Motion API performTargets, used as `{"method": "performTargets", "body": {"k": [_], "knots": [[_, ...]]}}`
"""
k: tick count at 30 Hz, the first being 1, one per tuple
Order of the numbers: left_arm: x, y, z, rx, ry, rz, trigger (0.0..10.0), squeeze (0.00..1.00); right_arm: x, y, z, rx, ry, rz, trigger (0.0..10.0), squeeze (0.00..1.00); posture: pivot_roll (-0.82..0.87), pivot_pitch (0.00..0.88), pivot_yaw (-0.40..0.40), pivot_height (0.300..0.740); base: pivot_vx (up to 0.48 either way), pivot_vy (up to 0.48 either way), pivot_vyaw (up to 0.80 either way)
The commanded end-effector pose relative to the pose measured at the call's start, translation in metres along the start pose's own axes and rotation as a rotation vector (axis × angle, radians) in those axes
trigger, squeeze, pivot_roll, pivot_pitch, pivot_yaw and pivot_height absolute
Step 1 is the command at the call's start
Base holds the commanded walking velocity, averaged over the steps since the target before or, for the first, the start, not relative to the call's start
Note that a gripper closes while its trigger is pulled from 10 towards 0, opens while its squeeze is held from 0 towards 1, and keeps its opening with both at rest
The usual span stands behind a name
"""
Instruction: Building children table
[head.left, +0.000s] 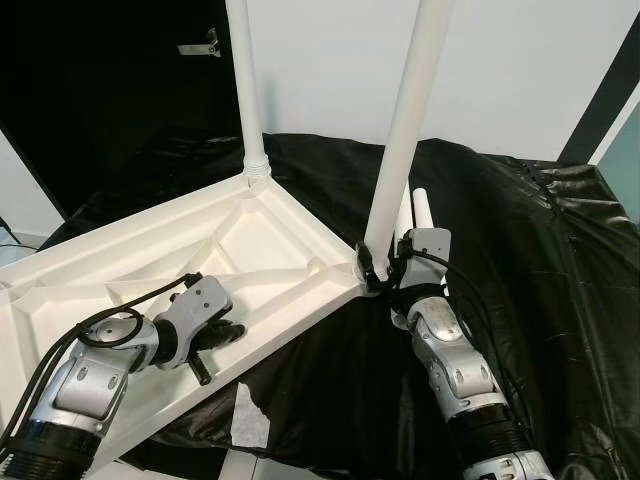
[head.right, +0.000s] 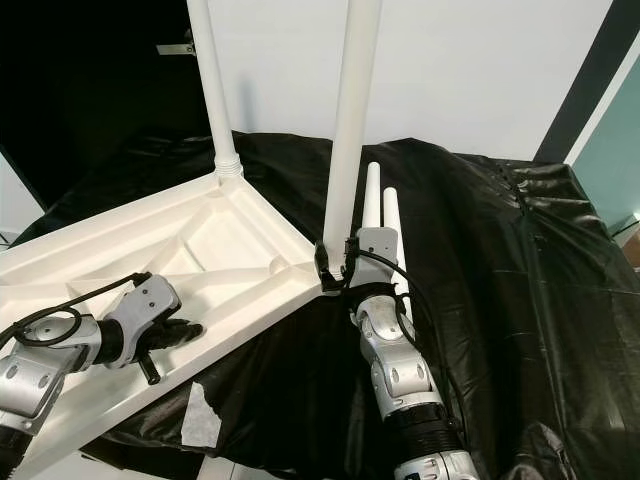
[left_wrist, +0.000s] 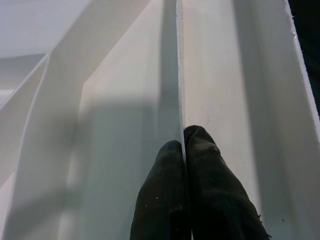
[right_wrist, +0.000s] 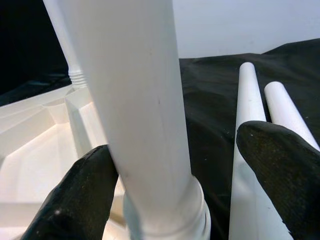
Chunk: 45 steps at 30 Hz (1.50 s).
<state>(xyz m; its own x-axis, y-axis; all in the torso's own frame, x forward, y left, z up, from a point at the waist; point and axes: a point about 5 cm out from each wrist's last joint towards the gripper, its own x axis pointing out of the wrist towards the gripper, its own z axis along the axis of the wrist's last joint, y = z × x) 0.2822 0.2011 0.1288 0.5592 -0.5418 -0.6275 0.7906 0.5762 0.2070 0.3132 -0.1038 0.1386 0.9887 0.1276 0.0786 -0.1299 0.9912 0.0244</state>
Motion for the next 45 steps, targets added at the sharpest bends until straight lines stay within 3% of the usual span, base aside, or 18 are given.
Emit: {"method": "performTargets", "body": {"k": [1,8,9,10,11,14,15,19,26,27,31,32,33,34,40,42,44,45], "knots": [[0.001,0.018,-0.007,-0.047,0.051,0.230,0.0,0.00,0.000,-0.002,0.003,0.017,-0.016,-0.012,10.0,0.00,0.05,0.000,-0.024,0.740,0.000,0.000,0.00],[0.009,0.028,0.002,-0.074,0.038,0.328,0.0,0.00,0.000,0.001,0.003,0.021,-0.016,0.000,10.0,0.00,0.05,0.000,-0.024,0.740,0.000,0.000,0.00],[0.011,0.033,0.005,-0.092,0.027,0.369,2.9,0.00,0.000,0.003,0.003,0.023,-0.015,0.007,10.0,0.00,0.05,0.000,-0.022,0.740,0.000,0.000,0.00],[0.011,0.033,0.005,-0.092,0.027,0.369,2.9,0.00,0.000,0.003,0.003,0.023,-0.015,0.007,10.0,0.00,0.05,0.000,-0.022,0.740,0.000,0.000,0.00],[0.014,0.037,0.009,-0.103,0.016,0.401,0.0,0.00,0.000,0.004,0.003,0.025,-0.013,0.015,10.0,0.00,0.05,0.000,-0.022,0.740,0.000,0.000,0.00],[0.016,0.041,0.015,-0.103,0.003,0.427,0.0,0.00,0.000,0.005,0.002,0.026,-0.010,0.024,10.0,0.00,0.05,0.000,-0.022,0.740,0.000,0.000,0.00],[0.019,0.045,0.019,-0.107,0.004,0.474,10.0,0.00,0.000,0.007,0.002,0.028,-0.006,0.034,10.0,0.00,0.05,0.000,-0.020,0.740,0.000,0.000,0.00],[0.028,0.052,0.028,-0.119,0.010,0.564,10.0,0.00,0.000,0.011,0.000,0.036,0.004,0.067,10.0,0.00,0.05,0.000,-0.017,0.740,0.000,0.000,0.00],[0.035,0.048,0.037,-0.164,-0.036,0.529,10.0,0.00,-0.002,0.016,-0.003,0.042,0.024,0.096,10.0,0.00,0.04,0.000,-0.012,0.740,0.000,0.000,0.00],[0.036,0.045,0.042,-0.184,-0.071,0.484,10.0,1.00,-0.003,0.017,-0.004,0.044,0.035,0.107,10.0,0.00,0.04,0.000,-0.010,0.740,0.000,0.000,0.00],[0.034,0.034,0.055,-0.153,-0.157,0.356,10.0,1.00,-0.004,0.020,-0.007,0.052,0.059,0.123,10.0,0.00,0.04,0.000,-0.011,0.740,0.000,0.000,0.00],[0.032,0.029,0.061,-0.138,-0.206,0.287,10.0,0.94,-0.004,0.022,-0.009,0.055,0.067,0.132,10.0,0.00,0.04,0.000,-0.011,0.740,0.000,0.000,0.00],[0.032,0.029,0.061,-0.138,-0.206,0.287,10.0,0.94,-0.004,0.022,-0.009,0.055,0.067,0.132,10.0,0.00,0.04,0.000,-0.011,0.740,0.000,0.000,0.00],[0.024,0.021,0.069,-0.130,-0.280,0.174,10.0,0.00,-0.003,0.025,-0.010,0.055,0.086,0.150,10.0,0.00,0.05,0.000,-0.014,0.740,0.000,0.000,0.00],[0.014,0.022,0.073,-0.111,-0.322,0.137,10.0,0.00,-0.002,0.030,-0.012,0.041,0.104,0.175,10.0,0.00,0.05,0.000,-0.016,0.740,0.000,0.000,0.00],[-0.001,0.033,0.069,-0.093,-0.339,0.148,10.0,0.00,-0.003,0.036,-0.018,-0.019,0.152,0.214,10.0,0.00,0.05,0.000,-0.018,0.740,0.000,0.000,0.00],[-0.001,0.033,0.069,-0.093,-0.339,0.148,10.0,0.00,-0.003,0.036,-0.018,-0.019,0.152,0.214,10.0,0.00,0.05,0.000,-0.018,0.740,0.000,0.000,0.00],[-0.008,0.039,0.064,-0.093,-0.334,0.165,10.0,0.00,-0.004,0.038,-0.022,-0.039,0.184,0.237,10.0,0.00,0.05,0.000,-0.018,0.740,0.000,0.000,0.00]]}}
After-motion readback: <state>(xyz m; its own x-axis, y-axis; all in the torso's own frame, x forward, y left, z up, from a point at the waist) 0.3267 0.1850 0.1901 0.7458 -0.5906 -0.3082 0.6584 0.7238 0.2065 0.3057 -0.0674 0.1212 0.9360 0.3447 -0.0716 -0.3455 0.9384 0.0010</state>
